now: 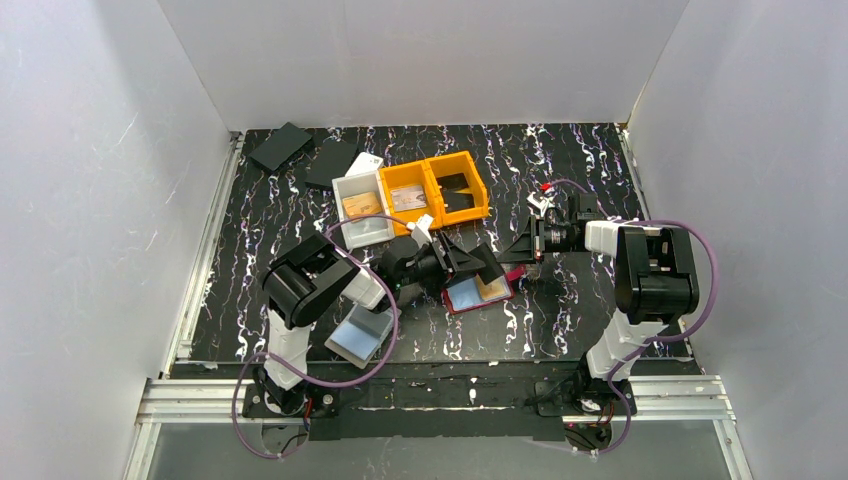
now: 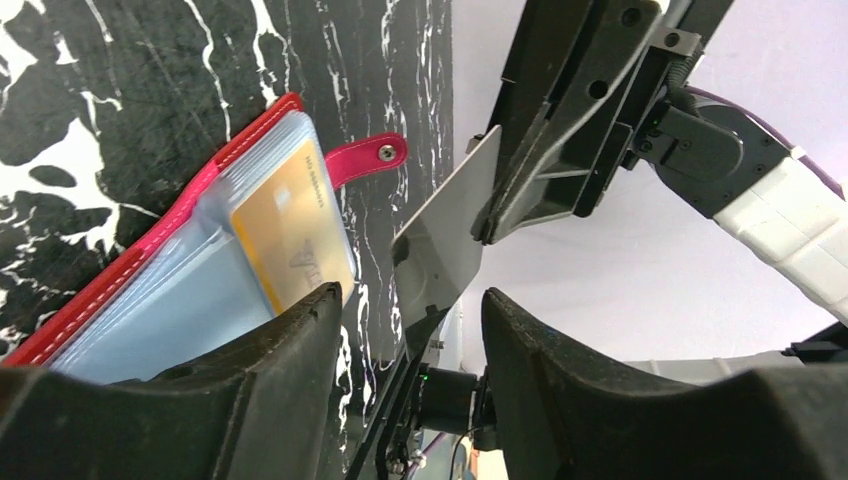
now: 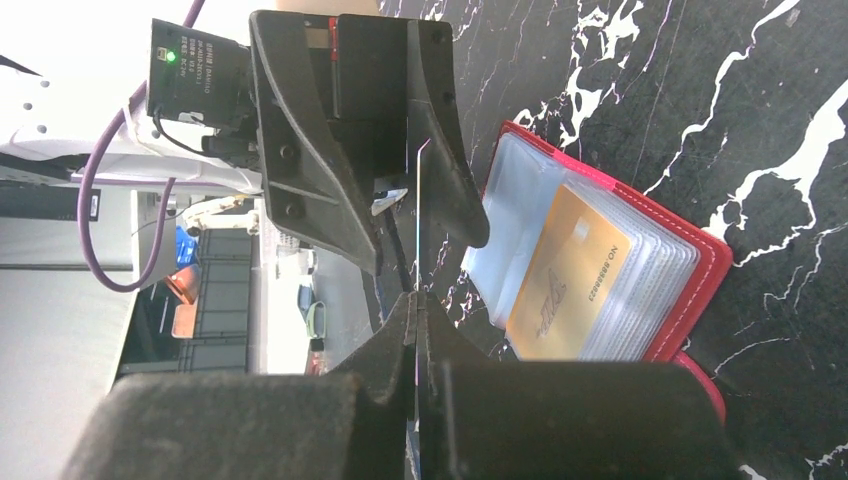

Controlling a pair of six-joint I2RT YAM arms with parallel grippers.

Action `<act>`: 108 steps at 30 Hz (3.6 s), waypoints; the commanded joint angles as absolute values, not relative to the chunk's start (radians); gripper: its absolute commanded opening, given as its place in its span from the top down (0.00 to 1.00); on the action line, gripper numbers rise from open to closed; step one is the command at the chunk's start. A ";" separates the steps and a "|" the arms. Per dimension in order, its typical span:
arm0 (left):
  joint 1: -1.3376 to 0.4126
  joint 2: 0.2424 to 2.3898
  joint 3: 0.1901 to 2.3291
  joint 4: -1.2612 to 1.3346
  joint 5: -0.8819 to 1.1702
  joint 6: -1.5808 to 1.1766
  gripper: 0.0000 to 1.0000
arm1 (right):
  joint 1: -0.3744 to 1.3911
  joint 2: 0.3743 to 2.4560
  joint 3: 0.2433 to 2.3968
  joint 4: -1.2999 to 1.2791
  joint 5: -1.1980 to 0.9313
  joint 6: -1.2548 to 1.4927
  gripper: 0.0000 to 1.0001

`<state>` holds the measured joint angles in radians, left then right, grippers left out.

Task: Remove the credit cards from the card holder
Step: Place the credit card in the storage box.

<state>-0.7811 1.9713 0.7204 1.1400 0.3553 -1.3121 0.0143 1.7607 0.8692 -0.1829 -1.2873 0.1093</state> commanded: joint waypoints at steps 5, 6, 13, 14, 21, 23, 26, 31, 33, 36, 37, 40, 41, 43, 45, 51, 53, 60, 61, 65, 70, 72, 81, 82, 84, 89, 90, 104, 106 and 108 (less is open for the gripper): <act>-0.785 2.038 0.747 1.313 0.366 -1.402 0.71 | 0.021 1.731 0.861 -0.168 -1.312 0.113 0.99; -0.784 2.044 0.752 1.326 0.368 -1.409 0.77 | 0.022 1.733 0.862 -0.169 -1.310 0.111 0.99; -0.776 2.007 0.689 1.335 0.364 -1.353 1.00 | 0.022 1.739 0.900 -0.290 -1.288 -0.004 0.66; -0.773 1.996 0.673 1.333 0.366 -1.333 1.00 | 0.019 1.741 0.925 -0.376 -1.283 -0.091 0.58; -0.755 1.727 0.529 1.070 0.406 -0.925 1.00 | -0.055 1.782 1.101 -0.969 -1.303 -0.700 0.33; -0.759 1.557 0.517 0.914 0.426 -0.693 1.00 | -0.058 1.793 1.153 -1.154 -1.309 -0.942 0.32; -0.773 1.328 0.527 0.659 0.438 -0.339 1.00 | -0.056 1.801 1.187 -1.349 -1.318 -1.180 0.29; -0.802 1.082 0.579 0.285 0.443 0.289 1.00 | -0.037 1.765 1.183 -1.422 -1.330 -1.288 0.25; -0.810 1.012 0.570 0.238 0.451 0.497 1.00 | -0.023 1.741 1.173 -1.422 -1.346 -1.290 0.23; -0.823 0.926 0.543 0.225 0.421 0.748 1.00 | -0.002 1.707 1.150 -1.410 -1.388 -1.272 0.13; -0.832 0.908 0.543 0.221 0.400 0.810 1.00 | 0.029 1.697 1.137 -1.383 -1.402 -1.240 0.10; -0.886 0.897 0.563 0.199 0.288 0.993 1.00 | 0.064 1.654 1.084 -1.161 -1.456 -0.965 0.02; -0.919 0.904 0.568 0.196 0.228 1.067 1.00 | 0.070 1.636 1.060 -1.036 -1.473 -0.835 0.02; -0.995 0.939 0.576 0.195 0.097 1.215 1.00 | 0.081 1.615 1.017 -0.862 -1.480 -0.610 0.02; -1.053 0.993 0.584 0.205 -0.047 1.336 1.00 | 0.092 1.619 1.018 -0.849 -1.480 -0.572 0.02; -1.148 1.146 0.553 0.435 -0.283 1.476 1.00 | 0.115 1.685 1.048 -0.900 -1.480 -0.572 0.02; -1.184 1.201 0.567 0.505 -0.327 1.458 1.00 | 0.134 1.711 1.048 -0.906 -1.481 -0.572 0.02; -1.296 1.400 0.649 0.646 -0.441 1.451 1.00 | 0.233 1.789 1.065 -0.907 -1.480 -0.559 0.02; -1.304 1.420 0.656 0.657 -0.444 1.449 1.00 | 0.232 1.797 1.068 -0.905 -1.480 -0.548 0.02; -1.321 1.455 0.668 0.686 -0.443 1.423 1.00 | 0.232 1.801 1.069 -0.891 -1.482 -0.513 0.02; -1.339 1.480 0.673 0.711 -0.450 1.382 1.00 | 0.232 1.790 1.046 -0.763 -1.482 -0.354 0.30; -1.348 1.487 0.673 0.717 -0.452 1.360 1.00 | 0.230 1.796 1.039 -0.719 -1.482 -0.307 0.51; -1.367 1.507 0.669 0.750 -0.562 1.200 0.50 | 0.224 1.800 1.021 -0.630 -1.483 -0.204 0.99; -1.370 1.503 0.667 0.750 -0.588 1.154 0.40 | 0.221 1.797 1.021 -0.627 -1.483 -0.204 0.99; -1.378 1.479 0.652 0.747 -0.635 1.031 0.25 | 0.213 1.791 1.018 -0.624 -1.483 -0.208 0.99; -1.375 1.270 0.631 0.514 -0.632 0.398 0.03 | 0.187 1.775 1.016 -0.635 -1.483 -0.246 0.99; -1.361 1.210 0.639 0.403 -0.561 0.242 0.03 | 0.184 1.774 1.017 -0.643 -1.483 -0.258 0.99; -1.000 1.188 0.406 0.749 0.085 -1.030 0.04 | 0.169 1.728 0.974 -0.557 -1.485 -0.249 0.99; -0.996 1.264 0.406 0.874 0.086 -1.093 0.06 | 0.169 1.726 0.973 -0.554 -1.485 -0.248 0.99; -0.994 1.323 0.438 0.920 0.093 -1.100 0.08 | 0.169 1.727 0.973 -0.553 -1.485 -0.248 0.99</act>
